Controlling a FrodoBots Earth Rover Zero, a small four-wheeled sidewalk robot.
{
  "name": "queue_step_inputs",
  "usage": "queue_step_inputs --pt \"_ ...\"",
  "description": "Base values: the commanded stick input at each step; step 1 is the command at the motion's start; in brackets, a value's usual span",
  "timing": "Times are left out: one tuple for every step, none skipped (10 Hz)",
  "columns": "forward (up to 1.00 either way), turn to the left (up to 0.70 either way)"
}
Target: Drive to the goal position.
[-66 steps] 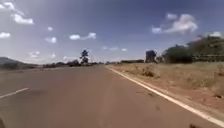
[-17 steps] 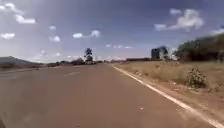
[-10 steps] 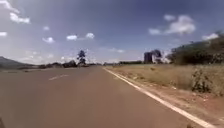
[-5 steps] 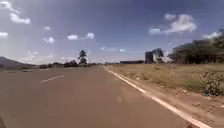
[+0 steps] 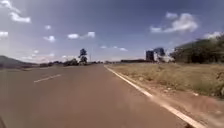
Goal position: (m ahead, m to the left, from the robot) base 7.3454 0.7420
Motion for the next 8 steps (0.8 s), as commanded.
queue_step_inputs --pt "0.85 0.00" --pt "0.85 0.00" --pt "0.85 0.00" --pt "0.85 0.00" --pt "0.85 0.00" --pt "0.85 0.00" --pt "0.85 0.00" --pt "0.85 0.00"
